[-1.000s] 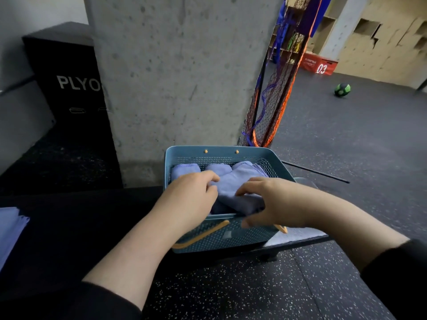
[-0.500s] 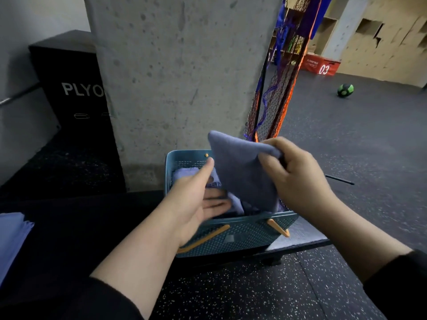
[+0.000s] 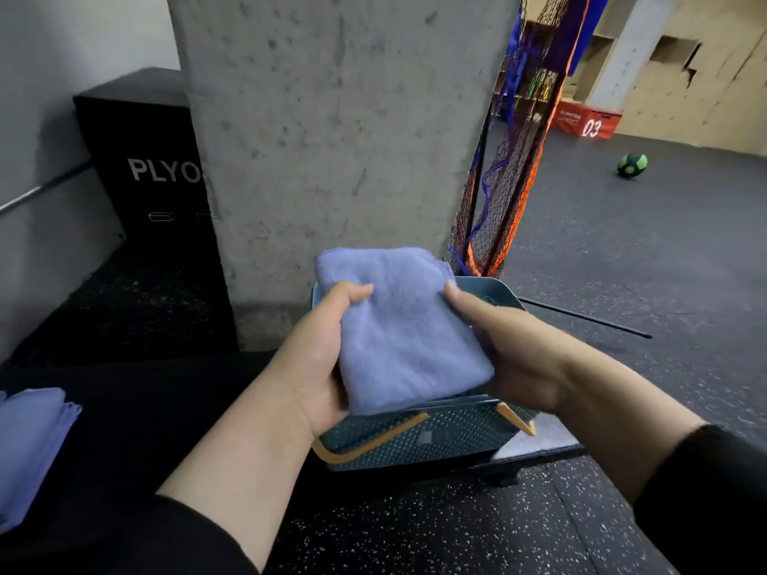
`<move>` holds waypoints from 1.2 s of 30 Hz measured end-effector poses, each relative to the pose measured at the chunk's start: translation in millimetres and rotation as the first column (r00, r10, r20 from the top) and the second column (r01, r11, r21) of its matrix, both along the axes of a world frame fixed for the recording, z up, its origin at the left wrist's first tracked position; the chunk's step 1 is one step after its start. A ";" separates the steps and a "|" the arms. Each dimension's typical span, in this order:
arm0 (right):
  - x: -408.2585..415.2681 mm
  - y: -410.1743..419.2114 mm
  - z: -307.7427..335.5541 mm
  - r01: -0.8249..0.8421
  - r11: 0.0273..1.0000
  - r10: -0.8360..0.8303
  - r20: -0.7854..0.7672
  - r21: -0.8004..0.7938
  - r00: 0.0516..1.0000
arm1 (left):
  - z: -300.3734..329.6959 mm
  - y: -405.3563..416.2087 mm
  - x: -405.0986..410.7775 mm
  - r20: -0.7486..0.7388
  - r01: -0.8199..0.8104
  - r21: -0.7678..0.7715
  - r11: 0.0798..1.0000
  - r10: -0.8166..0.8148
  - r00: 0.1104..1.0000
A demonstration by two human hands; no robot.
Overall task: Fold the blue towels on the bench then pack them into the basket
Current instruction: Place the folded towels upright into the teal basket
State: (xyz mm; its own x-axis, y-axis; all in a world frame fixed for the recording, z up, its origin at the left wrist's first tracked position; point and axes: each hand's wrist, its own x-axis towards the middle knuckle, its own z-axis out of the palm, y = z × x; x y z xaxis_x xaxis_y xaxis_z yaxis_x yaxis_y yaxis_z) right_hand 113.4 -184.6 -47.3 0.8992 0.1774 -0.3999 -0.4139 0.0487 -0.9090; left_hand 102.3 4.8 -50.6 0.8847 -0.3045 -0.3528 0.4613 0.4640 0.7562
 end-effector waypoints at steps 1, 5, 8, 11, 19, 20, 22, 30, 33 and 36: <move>1.6 0.0 -5.2 -0.019 1.000 0.019 0.000 -0.016 1.000 | -2.6 1.2 2.6 0.018 -0.032 0.057 0.998 0.031 0.999; 11.9 5.7 -17.7 0.115 0.979 -0.087 0.165 -0.169 0.982 | -14.6 2.3 12.0 0.119 -0.190 0.227 0.955 0.166 0.979; 15.2 13.0 -20.8 0.250 0.908 -0.135 0.328 -0.338 0.935 | -21.1 -3.7 14.5 0.167 -0.230 0.235 0.945 0.194 0.967; 13.9 26.1 -18.3 0.328 0.863 -0.145 0.434 -0.383 0.889 | -25.9 -10.2 15.4 0.289 -0.279 0.334 0.900 0.183 0.940; -4.4 59.3 -16.0 0.153 0.923 0.032 0.467 -0.353 0.883 | -31.3 -16.1 20.8 0.211 -0.300 0.323 0.898 0.241 0.947; -5.6 61.5 -16.4 0.130 0.931 0.040 0.447 -0.342 0.894 | -33.6 -17.1 23.5 0.192 -0.286 0.277 0.917 0.239 0.952; -5.6 62.3 -16.0 0.109 0.942 0.037 0.419 -0.319 0.907 | -31.3 -18.5 23.5 0.218 -0.223 0.204 0.953 0.178 0.960; 4.9 34.0 -14.7 0.219 0.974 -0.197 0.270 -0.054 0.943 | -27.3 -7.0 27.4 0.230 -0.268 0.127 0.955 0.235 0.945; 2.5 22.9 -13.8 0.073 0.997 -0.065 0.254 -0.024 0.965 | -28.5 -5.9 28.6 0.338 -0.253 0.308 0.917 0.143 0.930; 2.6 20.9 -15.5 0.055 0.994 -0.023 0.304 -0.097 0.952 | -27.2 -8.5 25.5 0.394 -0.279 0.347 0.895 0.131 0.910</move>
State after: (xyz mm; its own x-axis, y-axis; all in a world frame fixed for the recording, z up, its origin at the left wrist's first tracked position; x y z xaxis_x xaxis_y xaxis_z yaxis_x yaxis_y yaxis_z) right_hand 116.0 -163.7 -62.8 0.9861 0.1120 -0.1225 -0.1185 -0.0417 -0.9921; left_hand 127.8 -3.7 -77.8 0.9983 -0.0065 -0.0578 0.0581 0.1540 0.9864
